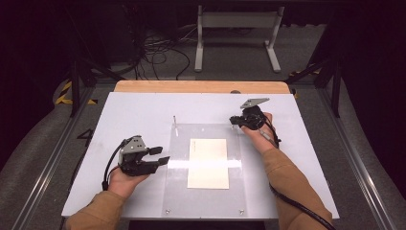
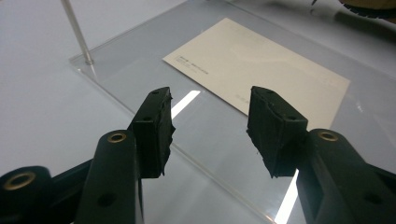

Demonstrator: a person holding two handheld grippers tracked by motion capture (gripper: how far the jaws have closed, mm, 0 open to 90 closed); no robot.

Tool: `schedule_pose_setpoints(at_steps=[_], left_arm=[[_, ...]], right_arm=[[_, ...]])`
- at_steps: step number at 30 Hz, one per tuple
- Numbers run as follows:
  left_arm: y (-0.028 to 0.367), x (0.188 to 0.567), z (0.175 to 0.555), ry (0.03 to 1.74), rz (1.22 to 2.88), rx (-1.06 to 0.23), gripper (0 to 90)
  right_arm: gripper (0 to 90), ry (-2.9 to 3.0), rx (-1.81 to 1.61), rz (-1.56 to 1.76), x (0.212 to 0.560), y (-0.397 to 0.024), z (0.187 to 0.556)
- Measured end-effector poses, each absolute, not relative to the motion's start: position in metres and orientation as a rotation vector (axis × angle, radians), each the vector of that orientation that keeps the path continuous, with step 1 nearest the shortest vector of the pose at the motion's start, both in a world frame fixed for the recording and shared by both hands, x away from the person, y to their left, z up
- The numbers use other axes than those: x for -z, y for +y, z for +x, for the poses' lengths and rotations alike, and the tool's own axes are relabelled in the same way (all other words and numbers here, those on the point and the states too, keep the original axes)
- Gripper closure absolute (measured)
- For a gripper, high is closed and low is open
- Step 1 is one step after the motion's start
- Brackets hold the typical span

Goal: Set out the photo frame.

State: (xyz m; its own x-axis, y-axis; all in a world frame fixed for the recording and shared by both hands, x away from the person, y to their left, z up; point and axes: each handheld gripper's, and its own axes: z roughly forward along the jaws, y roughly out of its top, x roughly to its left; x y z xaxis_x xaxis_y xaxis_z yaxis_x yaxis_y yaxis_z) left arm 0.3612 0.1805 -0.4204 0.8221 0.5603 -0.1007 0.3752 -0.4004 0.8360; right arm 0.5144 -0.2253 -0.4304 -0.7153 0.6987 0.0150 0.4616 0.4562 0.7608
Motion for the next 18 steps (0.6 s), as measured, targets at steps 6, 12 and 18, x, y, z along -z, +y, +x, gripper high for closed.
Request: schedule_pose_setpoints(at_steps=[6, 12, 18], left_arm=[[0.182, 0.416, 0.345, 0.67, 2.033, -0.224, 49.4], [0.19, 0.414, 0.329, 0.617, 2.07, -0.242, 46.7], [0.197, 0.413, 0.313, 0.553, 2.084, -0.213, 33.9]], right_arm=[[85.5, 2.406, -1.092, 1.121, 0.427, -0.223, 0.518], [85.3, 2.416, -1.046, 1.239, 0.423, -0.22, 0.523], [85.2, 2.446, -1.034, 1.326, 0.42, -0.22, 0.532]])
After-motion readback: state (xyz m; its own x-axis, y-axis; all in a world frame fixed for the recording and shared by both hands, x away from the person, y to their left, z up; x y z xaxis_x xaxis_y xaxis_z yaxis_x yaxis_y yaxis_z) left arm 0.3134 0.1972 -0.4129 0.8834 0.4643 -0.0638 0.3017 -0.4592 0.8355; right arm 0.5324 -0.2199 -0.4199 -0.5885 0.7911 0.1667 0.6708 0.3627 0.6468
